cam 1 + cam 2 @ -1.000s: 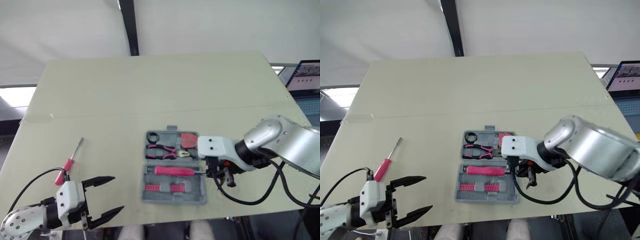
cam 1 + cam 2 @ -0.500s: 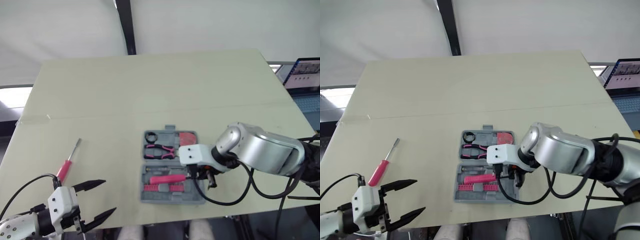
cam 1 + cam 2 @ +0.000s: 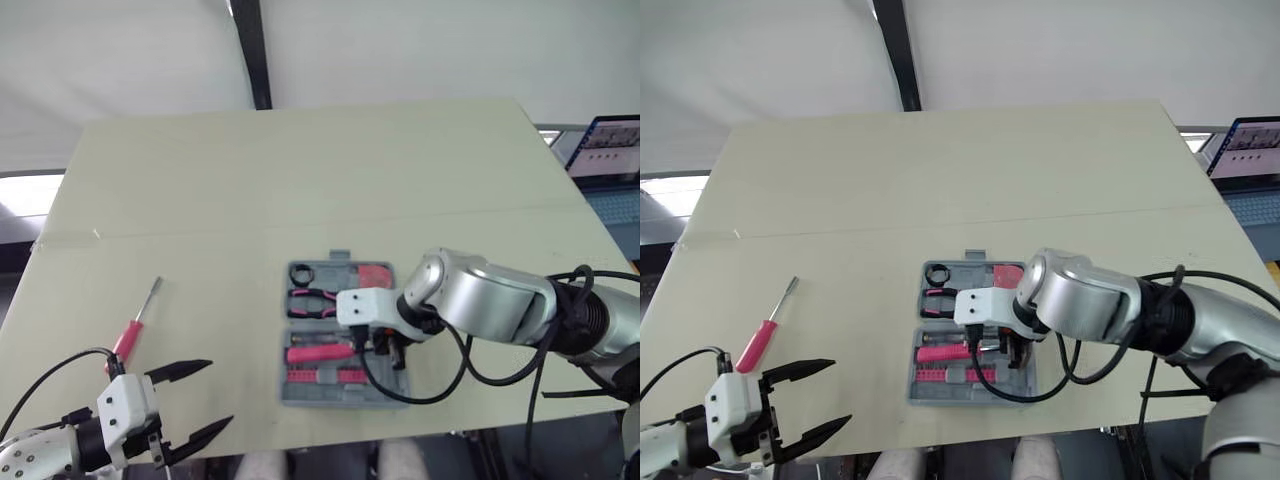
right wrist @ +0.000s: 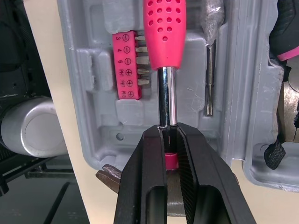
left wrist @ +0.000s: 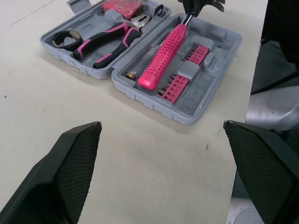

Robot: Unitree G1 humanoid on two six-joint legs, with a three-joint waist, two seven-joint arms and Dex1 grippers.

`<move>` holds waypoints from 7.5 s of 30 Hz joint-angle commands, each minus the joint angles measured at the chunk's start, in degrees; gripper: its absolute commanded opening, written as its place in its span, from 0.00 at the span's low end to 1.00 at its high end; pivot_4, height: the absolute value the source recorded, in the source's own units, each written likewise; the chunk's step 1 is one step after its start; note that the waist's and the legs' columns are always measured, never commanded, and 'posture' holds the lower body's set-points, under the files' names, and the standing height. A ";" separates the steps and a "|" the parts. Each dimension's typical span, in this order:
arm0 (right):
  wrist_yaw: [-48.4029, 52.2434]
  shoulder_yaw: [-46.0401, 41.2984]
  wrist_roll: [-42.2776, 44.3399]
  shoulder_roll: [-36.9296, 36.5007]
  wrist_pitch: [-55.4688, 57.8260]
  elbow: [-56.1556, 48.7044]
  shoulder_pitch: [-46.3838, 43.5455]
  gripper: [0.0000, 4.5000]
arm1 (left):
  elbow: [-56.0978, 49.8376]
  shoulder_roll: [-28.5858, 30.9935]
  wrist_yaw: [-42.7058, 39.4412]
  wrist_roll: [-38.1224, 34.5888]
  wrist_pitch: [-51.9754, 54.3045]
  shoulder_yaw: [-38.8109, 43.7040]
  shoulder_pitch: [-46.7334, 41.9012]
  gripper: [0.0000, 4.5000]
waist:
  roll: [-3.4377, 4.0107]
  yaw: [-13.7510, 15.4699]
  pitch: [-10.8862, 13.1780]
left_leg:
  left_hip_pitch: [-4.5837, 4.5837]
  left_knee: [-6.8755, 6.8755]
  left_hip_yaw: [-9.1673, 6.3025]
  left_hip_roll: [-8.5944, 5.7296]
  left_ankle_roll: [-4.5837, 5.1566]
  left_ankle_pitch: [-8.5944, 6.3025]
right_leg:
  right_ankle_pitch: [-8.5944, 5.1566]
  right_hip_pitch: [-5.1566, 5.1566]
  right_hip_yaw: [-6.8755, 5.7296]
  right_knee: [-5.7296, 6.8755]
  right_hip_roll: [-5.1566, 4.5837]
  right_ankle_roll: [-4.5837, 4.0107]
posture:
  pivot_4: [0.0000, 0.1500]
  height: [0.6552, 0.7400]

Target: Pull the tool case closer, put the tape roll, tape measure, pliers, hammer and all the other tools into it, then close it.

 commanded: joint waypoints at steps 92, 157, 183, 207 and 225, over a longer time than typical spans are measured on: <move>3.28 -31.69 -9.06 9.31 -48.32 16.71 44.68 0.02 | -4.51 -0.53 3.28 0.49 0.69 -4.46 -1.03 1.00 | -0.77 -1.04 -0.46 | 0.15 0.06 -0.06 0.01 0.00 0.00 | 0.01 0.01 -0.28 0.43 -0.08 -0.13 | 1.00 1.00; 2.12 -47.87 -3.62 3.57 -36.36 5.72 49.38 0.02 | -4.17 -2.79 9.03 -0.27 6.83 -4.28 -0.76 1.00 | 0.08 0.75 -1.43 | 1.58 -0.20 -0.21 0.26 -0.02 -0.53 | -0.09 2.01 -0.74 -0.71 0.13 -0.32 | 1.00 1.00; 10.20 -80.63 3.05 -9.39 -52.70 11.04 86.05 0.99 | -2.12 -7.51 11.16 2.40 -0.44 0.62 8.93 1.00 | -0.38 1.78 -0.99 | 1.43 -0.10 0.03 0.31 0.00 -0.52 | -0.06 1.81 -0.69 -0.75 0.14 -0.26 | 1.00 1.00; 15.86 -86.37 16.55 -0.94 -64.77 2.11 83.33 0.99 | -12.44 -10.02 30.15 -4.45 27.98 2.25 -0.98 1.00 | -0.45 1.88 -0.74 | 1.55 -0.11 0.04 0.34 -0.02 -0.51 | -0.05 1.92 -0.61 -0.70 0.16 -0.25 | 1.00 1.00; 14.89 -82.96 17.97 -2.80 -62.20 4.69 79.41 0.99 | 5.91 4.39 33.45 -1.45 43.08 11.42 -13.50 1.00 | -0.46 2.02 -0.74 | 1.65 -0.14 0.14 0.34 -0.04 -0.50 | -0.06 1.89 -0.49 -0.66 0.20 -0.27 | 1.00 1.00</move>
